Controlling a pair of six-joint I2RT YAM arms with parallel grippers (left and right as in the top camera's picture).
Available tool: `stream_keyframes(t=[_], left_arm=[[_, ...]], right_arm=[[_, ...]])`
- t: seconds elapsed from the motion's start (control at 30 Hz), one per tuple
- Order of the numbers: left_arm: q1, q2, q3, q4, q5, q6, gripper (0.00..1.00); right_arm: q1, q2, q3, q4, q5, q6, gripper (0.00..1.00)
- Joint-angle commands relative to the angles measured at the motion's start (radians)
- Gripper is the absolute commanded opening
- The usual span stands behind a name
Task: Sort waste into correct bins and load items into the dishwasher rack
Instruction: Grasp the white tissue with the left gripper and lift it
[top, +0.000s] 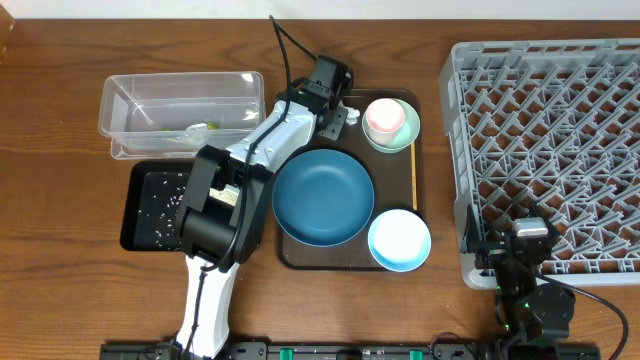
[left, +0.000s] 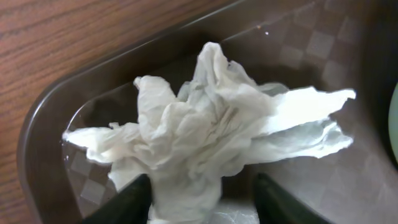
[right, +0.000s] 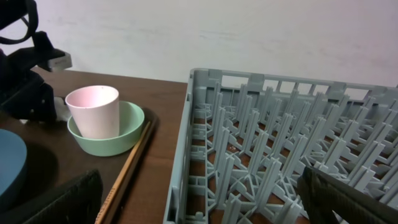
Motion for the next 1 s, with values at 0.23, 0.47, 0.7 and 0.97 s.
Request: stream_keyframes(t=[0.23, 0.47, 0.7, 0.97], left_arm=[[0.000, 0.019, 0.004, 0.000, 0.009, 0.005, 0.06], [0.000, -0.018, 0.005, 0.005, 0.008, 0.005, 0.06], [0.001, -0.164, 0.005, 0.047, -0.050, -0.008, 0.06], [0.040, -0.318, 0.005, 0.032, -0.258, -0.049, 0.06]], right_arm=[[0.003, -0.005, -0.002, -0.004, 0.006, 0.012, 0.99], [0.003, -0.005, -0.002, -0.004, 0.007, 0.012, 0.99], [0.003, -0.005, -0.002, -0.004, 0.006, 0.012, 0.99], [0.003, -0.005, -0.002, -0.004, 0.007, 0.012, 0.99]])
